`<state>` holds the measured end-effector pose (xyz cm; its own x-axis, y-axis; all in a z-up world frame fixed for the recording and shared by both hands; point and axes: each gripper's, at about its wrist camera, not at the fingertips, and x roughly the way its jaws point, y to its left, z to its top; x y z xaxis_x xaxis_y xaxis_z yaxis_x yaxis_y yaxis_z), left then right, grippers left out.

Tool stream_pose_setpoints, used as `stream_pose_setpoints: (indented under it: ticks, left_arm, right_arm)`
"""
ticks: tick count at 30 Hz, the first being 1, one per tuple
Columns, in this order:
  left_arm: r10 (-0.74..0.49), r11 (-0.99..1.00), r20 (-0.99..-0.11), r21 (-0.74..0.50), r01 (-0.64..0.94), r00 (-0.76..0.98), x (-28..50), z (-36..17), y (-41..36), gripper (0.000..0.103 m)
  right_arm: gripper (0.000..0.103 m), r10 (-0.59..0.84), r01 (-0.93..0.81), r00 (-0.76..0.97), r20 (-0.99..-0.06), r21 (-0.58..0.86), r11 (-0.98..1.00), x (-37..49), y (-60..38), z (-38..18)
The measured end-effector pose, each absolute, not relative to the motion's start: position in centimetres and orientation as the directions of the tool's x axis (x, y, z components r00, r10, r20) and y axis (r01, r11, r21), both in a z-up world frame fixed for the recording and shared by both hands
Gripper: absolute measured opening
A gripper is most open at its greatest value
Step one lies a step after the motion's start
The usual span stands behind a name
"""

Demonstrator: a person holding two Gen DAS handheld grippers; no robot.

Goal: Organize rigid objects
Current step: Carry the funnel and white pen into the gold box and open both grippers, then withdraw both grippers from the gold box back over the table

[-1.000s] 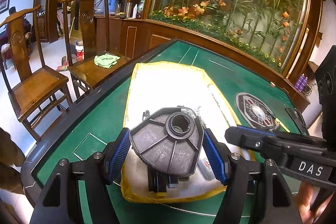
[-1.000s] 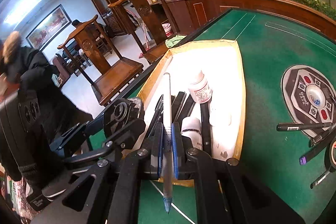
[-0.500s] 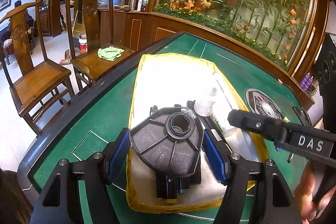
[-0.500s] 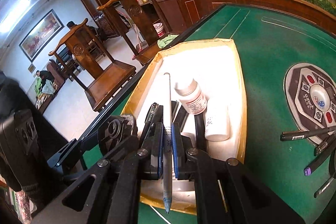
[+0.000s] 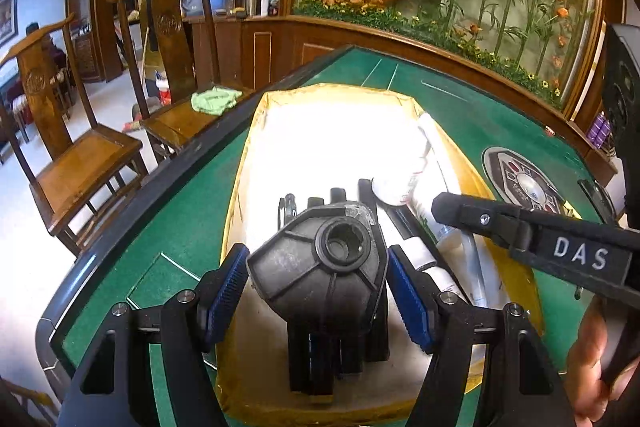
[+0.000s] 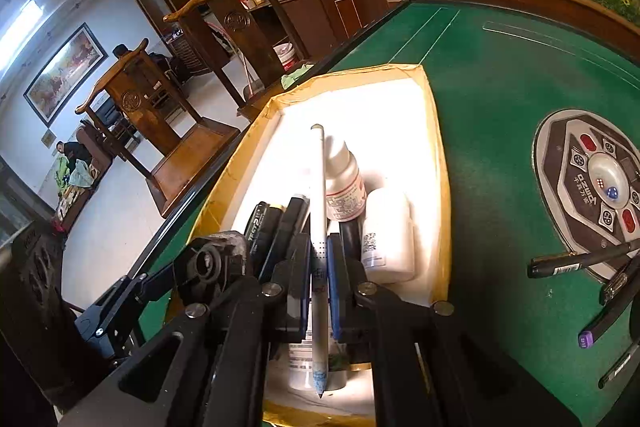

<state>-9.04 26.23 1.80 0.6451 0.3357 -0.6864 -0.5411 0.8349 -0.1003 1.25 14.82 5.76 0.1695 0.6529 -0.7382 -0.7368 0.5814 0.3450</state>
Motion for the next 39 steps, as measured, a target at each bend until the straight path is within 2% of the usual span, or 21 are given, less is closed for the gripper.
stream_pose_setpoints:
  ticks: [15,22,32,37,39]
  left_arm:
    - [0.387,0.843,-0.667,-0.024,-0.538,0.636,-8.8,2.0,25.0,0.078]
    - [0.380,0.839,-0.656,-0.051,-0.542,0.651,-9.4,2.1,25.2,0.078]
    - [0.405,0.829,-0.642,-0.042,-0.558,0.650,-9.6,2.4,24.8,0.078]
    - [0.444,0.805,-0.630,-0.031,-0.593,0.637,-10.0,2.4,24.7,0.078]
    - [0.458,0.798,-0.625,-0.024,-0.602,0.632,-10.1,2.4,24.6,0.078]
  right_arm:
    - [0.009,0.631,-0.757,0.208,-0.748,0.285,0.587,3.5,17.6,5.3]
    - [0.009,0.619,-0.805,0.252,-0.744,0.195,0.561,3.0,20.8,6.1]
    - [0.010,0.709,-0.790,0.254,-0.658,0.282,0.545,2.6,14.0,8.1]
    - [0.016,0.731,-0.800,0.232,-0.642,0.302,0.519,1.9,9.4,7.6]
    - [0.022,0.739,-0.806,0.236,-0.631,0.297,0.512,1.3,7.3,7.0]
